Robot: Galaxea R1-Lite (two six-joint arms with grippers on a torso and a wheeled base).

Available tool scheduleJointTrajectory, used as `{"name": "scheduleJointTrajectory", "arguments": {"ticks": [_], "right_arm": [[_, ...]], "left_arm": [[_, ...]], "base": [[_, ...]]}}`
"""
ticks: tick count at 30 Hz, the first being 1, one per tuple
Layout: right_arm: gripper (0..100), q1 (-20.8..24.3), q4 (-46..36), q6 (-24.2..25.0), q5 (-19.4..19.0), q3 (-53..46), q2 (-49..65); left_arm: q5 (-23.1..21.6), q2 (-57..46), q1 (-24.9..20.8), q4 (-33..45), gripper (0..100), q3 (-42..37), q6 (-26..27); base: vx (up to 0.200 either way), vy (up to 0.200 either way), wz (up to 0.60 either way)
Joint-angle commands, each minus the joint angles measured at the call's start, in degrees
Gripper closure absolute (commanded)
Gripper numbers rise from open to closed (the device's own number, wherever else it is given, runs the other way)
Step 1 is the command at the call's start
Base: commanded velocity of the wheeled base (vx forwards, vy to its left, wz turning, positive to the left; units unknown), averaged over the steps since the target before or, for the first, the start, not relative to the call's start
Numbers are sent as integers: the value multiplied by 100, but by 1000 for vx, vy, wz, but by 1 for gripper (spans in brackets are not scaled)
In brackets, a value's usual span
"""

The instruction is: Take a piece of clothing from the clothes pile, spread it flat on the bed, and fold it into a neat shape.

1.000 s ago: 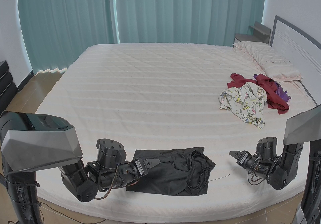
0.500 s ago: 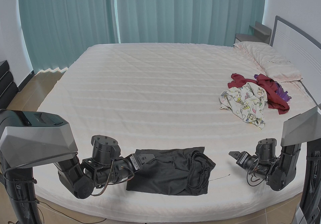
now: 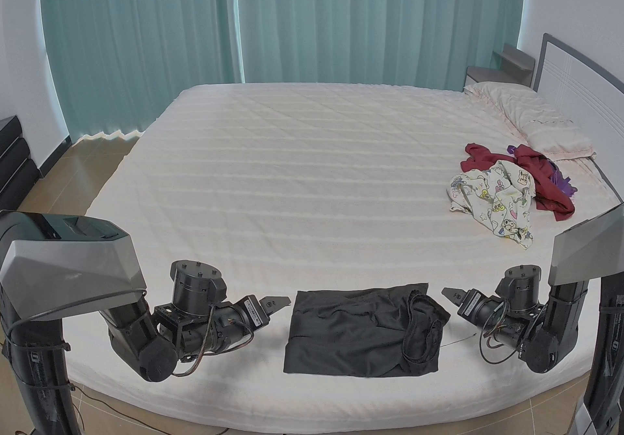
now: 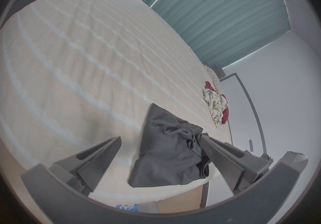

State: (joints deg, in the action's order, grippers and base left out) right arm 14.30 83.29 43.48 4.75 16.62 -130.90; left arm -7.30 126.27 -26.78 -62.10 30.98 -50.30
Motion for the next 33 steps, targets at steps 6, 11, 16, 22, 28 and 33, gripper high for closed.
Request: {"name": "scheduleJointTrajectory", "arguments": {"ticks": [6, 11, 16, 22, 28, 33], "right_arm": [[0, 451, -295, -692, 8, 272, 258], [0, 486, -1148, -815, 17, 553, 636], [0, 688, -1376, -1026, 17, 641, 663], [0, 767, -1412, -1492, -1, 650, 496], [0, 811, -1412, -2019, -18, 826, 100], [0, 934, -1631, -2037, -18, 1081, -93]], "left_arm": [[36, 12, -46, -22, 0, -57, 11], [18, 3, -55, -48, 0, -136, 11], [18, 20, -55, -162, 0, -206, 11], [27, 73, -55, -206, 0, -259, 29], [18, 73, -64, -206, 0, -268, 20], [18, 82, -64, -206, 0, -268, 38]], "base": [[0, 0, 0], [0, 0, 0], [160, 0, 0], [67, 0, 0], [0, 0, 0], [0, 0, 0]]}}
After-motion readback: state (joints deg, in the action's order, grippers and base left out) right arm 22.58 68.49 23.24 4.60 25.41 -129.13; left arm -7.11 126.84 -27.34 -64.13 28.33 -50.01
